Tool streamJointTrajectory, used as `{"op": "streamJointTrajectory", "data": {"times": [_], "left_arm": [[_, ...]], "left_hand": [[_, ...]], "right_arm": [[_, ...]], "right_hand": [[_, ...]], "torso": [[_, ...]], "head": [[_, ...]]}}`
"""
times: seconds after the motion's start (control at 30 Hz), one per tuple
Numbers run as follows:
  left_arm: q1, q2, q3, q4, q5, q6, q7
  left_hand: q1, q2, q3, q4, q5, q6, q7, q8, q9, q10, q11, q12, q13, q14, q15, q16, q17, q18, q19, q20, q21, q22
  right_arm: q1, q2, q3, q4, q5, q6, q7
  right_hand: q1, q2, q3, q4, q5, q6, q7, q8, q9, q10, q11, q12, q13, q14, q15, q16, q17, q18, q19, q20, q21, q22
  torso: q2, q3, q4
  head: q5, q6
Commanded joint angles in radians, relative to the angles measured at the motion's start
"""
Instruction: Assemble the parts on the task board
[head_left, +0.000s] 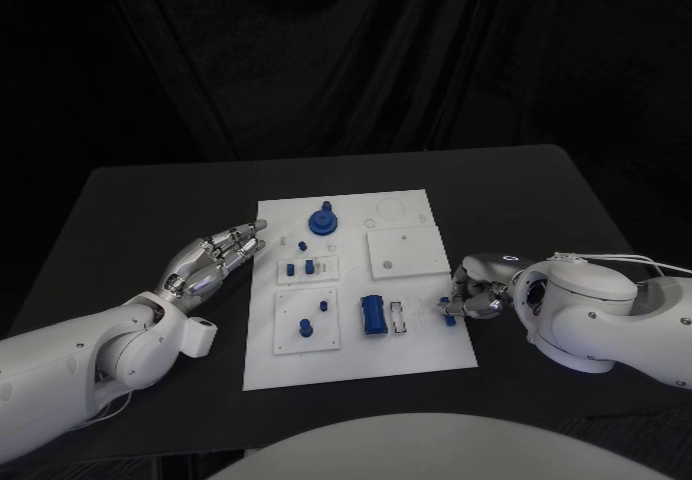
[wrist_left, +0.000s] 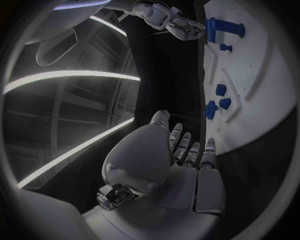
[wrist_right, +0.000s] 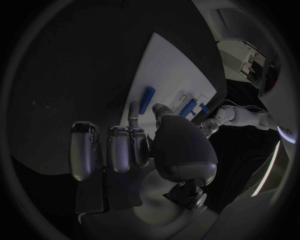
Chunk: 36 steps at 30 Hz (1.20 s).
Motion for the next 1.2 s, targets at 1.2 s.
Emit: {"op": "streamJointTrajectory", "data": {"times": [1.2], "left_arm": [[-0.002,0.006,0.001,0.001,0.004,0.027,0.088]], "left_hand": [[0.021,-0.001,0.012,-0.002,0.01,-0.011,0.018,-0.005,-0.003,-0.01,0.018,0.001,0.0,0.004,0.021,0.003,0.0,0.008,-0.002,0.014,0.004,-0.002]], "right_arm": [[-0.03,0.054,0.001,-0.021,0.118,-0.026,-0.022]], "right_hand": [[0.28,-0.038,0.225,-0.169,0.091,0.066,0.029,-0.158,-0.163,0.104,0.032,0.003,0.263,0.084,0.028,-0.007,0.152,0.005,0.061,0.028,-0.007,0.225]], "torso": [[-0.002,-0.002,0.0009]], "head": [[0.02,0.0]]}}
